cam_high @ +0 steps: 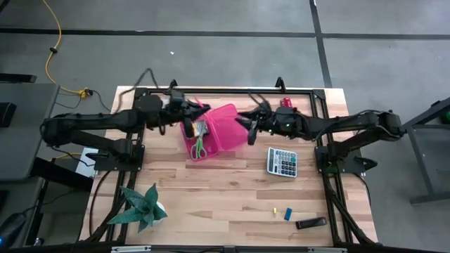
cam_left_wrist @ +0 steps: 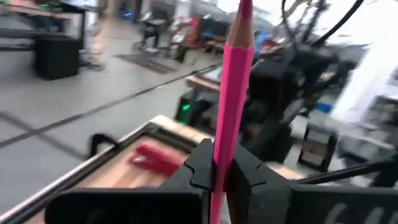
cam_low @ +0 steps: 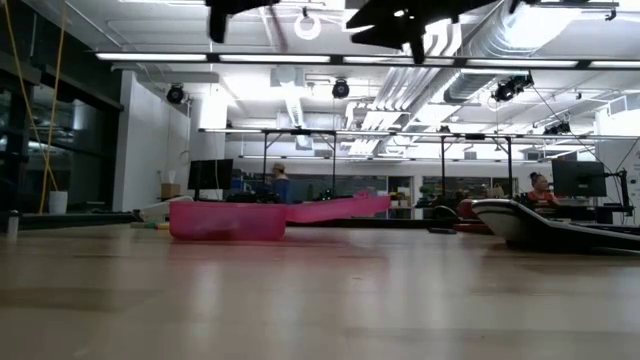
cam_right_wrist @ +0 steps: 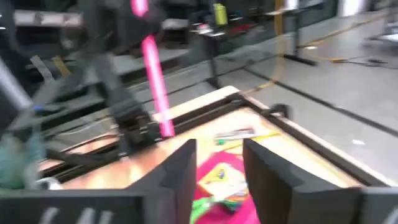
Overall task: Pack school essentials
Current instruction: Put the pink pencil into the pink pencil box
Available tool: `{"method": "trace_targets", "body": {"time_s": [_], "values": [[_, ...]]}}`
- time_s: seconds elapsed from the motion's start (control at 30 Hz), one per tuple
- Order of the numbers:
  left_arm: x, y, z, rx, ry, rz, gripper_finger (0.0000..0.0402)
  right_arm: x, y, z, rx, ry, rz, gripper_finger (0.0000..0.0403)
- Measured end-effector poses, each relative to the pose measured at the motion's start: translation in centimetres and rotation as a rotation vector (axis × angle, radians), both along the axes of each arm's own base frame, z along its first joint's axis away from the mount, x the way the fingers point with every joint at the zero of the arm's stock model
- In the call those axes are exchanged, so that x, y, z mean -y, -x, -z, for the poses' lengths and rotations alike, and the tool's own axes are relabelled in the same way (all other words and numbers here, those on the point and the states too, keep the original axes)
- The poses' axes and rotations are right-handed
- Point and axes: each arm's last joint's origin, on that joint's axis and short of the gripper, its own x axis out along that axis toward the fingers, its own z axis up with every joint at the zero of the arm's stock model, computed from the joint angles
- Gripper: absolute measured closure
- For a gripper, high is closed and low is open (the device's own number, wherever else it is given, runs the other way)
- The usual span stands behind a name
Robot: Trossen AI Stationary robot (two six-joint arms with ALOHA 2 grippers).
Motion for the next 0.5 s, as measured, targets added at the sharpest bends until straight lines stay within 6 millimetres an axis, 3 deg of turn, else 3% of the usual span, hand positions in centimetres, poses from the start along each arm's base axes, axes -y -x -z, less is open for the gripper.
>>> {"method": "trace_targets", "body": {"time_s": [0.13, 0.27, 0.4, 0.5], "values": [[-0.1, 2.2, 1.0, -0.144, 0.134, -0.11, 0.0399, 0.8, 1.6, -0.6, -0.051, 0.006, 0.078, 0.0235], [-0.3, 3.4, 4.1, -0.394, 0.342, -0.228, 0.04, 1.3, 2.3, -0.6, -0.074, -0.025, 0.106, 0.0213], [-0.5, 3.0, 7.5, -0.588, 0.543, -0.357, 0.04, 1.6, 2.1, 0.0, -0.103, -0.06, 0.115, 0.0208], [-0.9, 1.9, 8.9, -0.613, 0.639, -0.427, 0.0401, 1.6, 2.0, 0.3, -0.125, -0.061, 0.11, 0.0208]]}}
